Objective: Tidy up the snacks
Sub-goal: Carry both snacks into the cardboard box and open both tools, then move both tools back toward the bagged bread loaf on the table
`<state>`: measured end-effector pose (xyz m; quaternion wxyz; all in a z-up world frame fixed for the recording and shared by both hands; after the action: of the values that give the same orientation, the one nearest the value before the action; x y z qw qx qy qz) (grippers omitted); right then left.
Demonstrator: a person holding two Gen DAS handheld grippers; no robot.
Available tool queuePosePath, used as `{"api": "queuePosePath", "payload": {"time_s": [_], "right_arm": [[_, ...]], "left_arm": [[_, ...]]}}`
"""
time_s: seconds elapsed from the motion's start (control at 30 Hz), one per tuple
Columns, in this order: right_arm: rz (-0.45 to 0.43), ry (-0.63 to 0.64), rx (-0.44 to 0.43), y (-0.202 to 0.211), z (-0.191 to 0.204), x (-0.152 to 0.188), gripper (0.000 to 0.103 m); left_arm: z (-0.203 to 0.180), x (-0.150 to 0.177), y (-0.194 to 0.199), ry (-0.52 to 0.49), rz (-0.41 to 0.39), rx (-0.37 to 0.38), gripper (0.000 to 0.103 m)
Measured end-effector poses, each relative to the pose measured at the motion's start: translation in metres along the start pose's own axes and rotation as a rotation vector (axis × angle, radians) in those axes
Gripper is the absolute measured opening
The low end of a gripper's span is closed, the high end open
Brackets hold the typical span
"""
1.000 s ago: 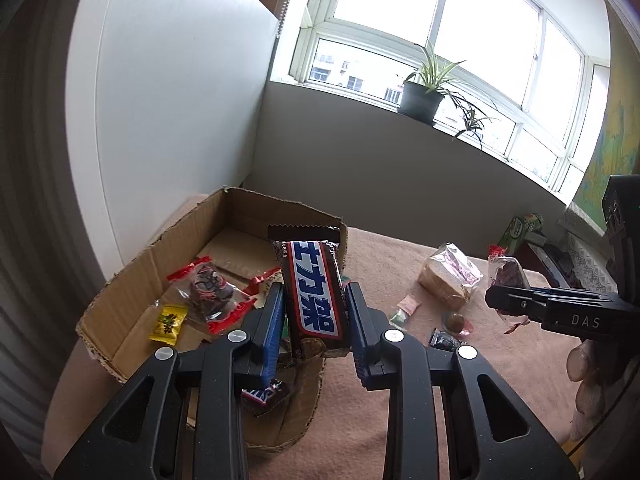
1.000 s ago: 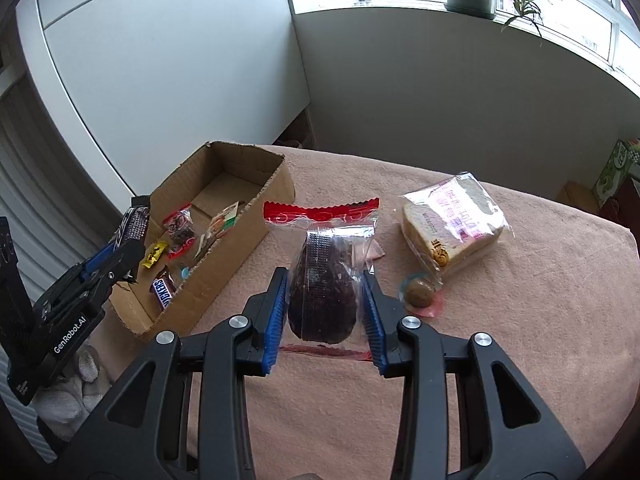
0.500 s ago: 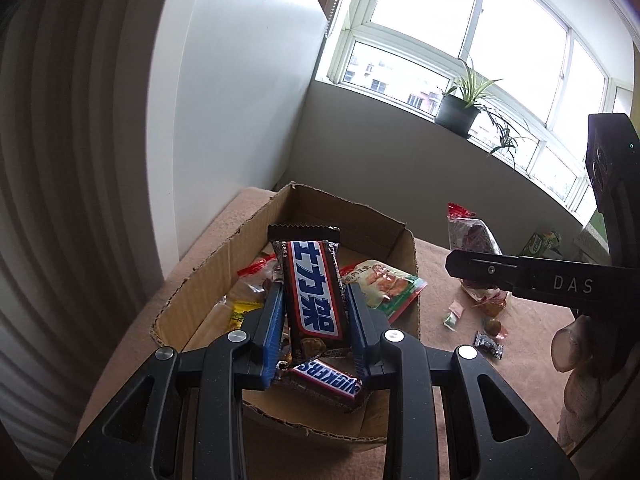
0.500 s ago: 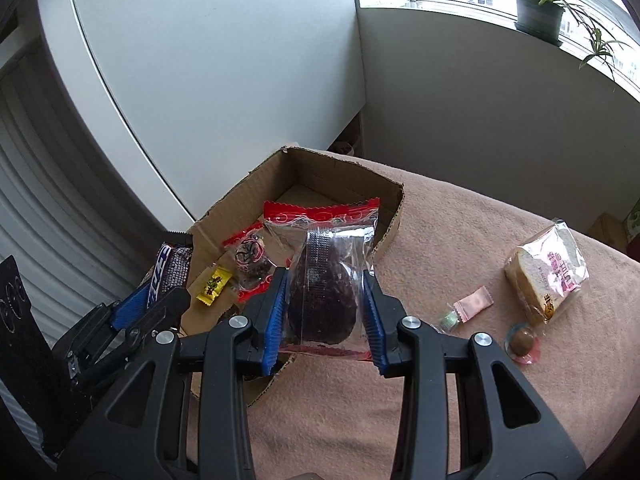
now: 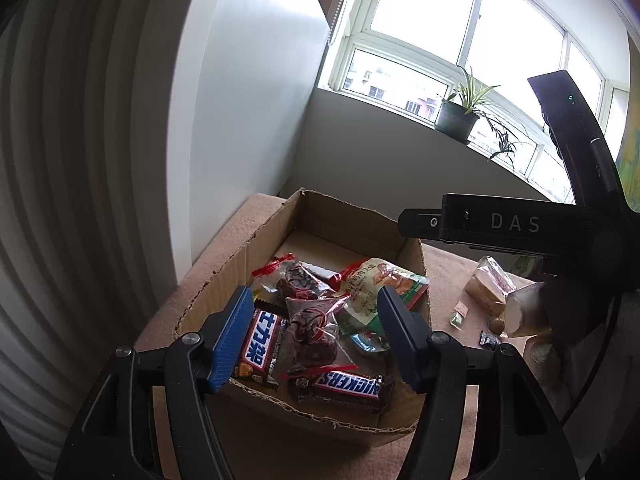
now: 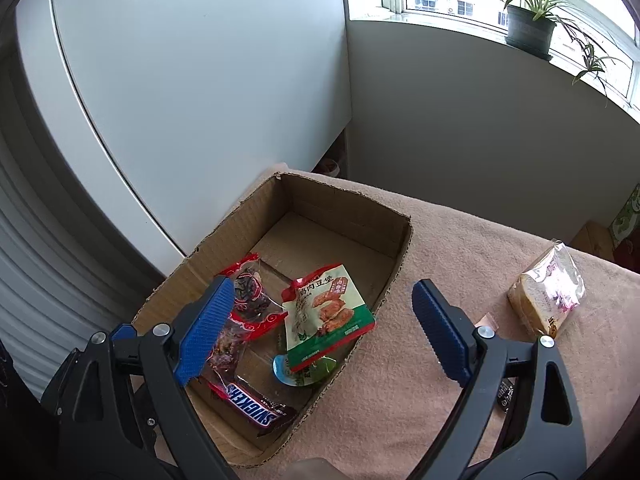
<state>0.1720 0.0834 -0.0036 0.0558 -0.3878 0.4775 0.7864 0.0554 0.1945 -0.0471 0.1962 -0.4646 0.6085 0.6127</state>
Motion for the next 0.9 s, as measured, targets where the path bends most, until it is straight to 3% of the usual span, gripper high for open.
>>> {"api": "queuePosePath", "payload": {"time_s": [0.2, 0.43, 0.7, 0.9], "right_arm": [[-0.018, -0.033, -0.004, 0.015, -0.015, 0.006, 0.093], [-0.052, -0.035, 0.011, 0.055, -0.047, 0.021, 0.093], [-0.108, -0.133, 0.059, 0.118, -0.119, 0.057, 0.093], [-0.107, -0.201, 0.112, 0.140, -0.174, 0.081, 0.093]], "left_arm": [[0.004, -0.001, 0.002, 0.012, -0.002, -0.006, 0.064], [-0.018, -0.005, 0.007, -0.004, -0.025, 0.006, 0.064], [-0.053, 0.001, 0.012, -0.026, -0.017, 0.073, 0.064], [-0.094, 0.009, 0.015, -0.084, -0.008, 0.110, 0.064]]}}
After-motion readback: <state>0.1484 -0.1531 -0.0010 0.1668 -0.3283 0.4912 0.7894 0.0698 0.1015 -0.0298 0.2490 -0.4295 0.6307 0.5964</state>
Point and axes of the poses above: each gripper's, at about its wrist camera, not at the fingertips, and y roughly against the way its jaws point, z to its left, x to its underside, the point moved 2 cm from there along -y, roughly the way its jaws point, and after that the axes turned 11 degrees about -x, right-handed, at the moved point
